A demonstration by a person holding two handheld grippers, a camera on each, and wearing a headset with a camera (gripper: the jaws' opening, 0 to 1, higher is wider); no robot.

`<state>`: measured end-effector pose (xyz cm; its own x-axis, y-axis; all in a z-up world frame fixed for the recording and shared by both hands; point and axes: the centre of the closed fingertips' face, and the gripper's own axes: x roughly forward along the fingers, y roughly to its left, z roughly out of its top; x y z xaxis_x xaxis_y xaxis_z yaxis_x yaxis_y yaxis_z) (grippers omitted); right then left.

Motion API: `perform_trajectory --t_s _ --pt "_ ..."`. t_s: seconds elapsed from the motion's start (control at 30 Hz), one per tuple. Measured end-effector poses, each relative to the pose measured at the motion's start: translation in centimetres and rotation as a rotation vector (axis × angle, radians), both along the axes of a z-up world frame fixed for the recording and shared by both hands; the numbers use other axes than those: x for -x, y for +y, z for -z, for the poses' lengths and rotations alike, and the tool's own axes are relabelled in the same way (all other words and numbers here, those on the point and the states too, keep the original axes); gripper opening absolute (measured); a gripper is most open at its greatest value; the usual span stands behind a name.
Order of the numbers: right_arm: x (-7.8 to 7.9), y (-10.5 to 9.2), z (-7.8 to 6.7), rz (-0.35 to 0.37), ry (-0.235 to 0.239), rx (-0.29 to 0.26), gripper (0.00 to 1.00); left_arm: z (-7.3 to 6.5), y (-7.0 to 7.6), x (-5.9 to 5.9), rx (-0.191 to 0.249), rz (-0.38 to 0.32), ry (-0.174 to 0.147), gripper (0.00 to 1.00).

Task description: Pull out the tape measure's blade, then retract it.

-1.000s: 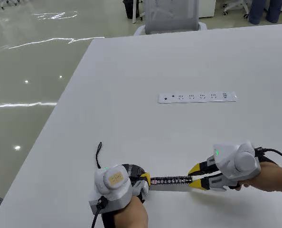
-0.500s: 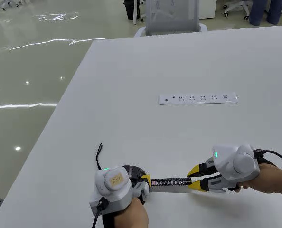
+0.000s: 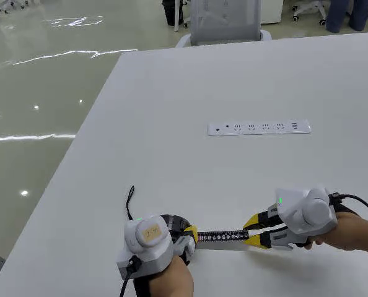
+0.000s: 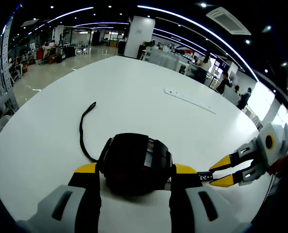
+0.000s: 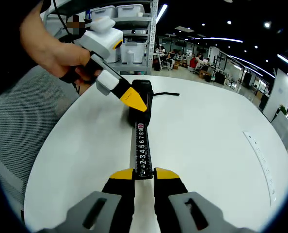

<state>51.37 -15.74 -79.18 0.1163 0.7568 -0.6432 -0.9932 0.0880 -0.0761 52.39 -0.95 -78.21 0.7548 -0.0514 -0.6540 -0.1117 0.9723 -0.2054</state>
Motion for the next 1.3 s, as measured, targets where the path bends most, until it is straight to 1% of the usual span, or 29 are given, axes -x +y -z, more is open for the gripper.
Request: perform_trajectory --t_s 0.33,1.3 --pt "0.0 0.4 -0.1 -0.002 0.0 -0.004 0.13 0.0 0.1 0.0 0.011 0.001 0.002 0.52" --pt "-0.1 1.7 -0.1 -0.012 0.004 -0.015 0.13 0.0 0.2 -0.1 0.021 0.0 0.006 0.52"
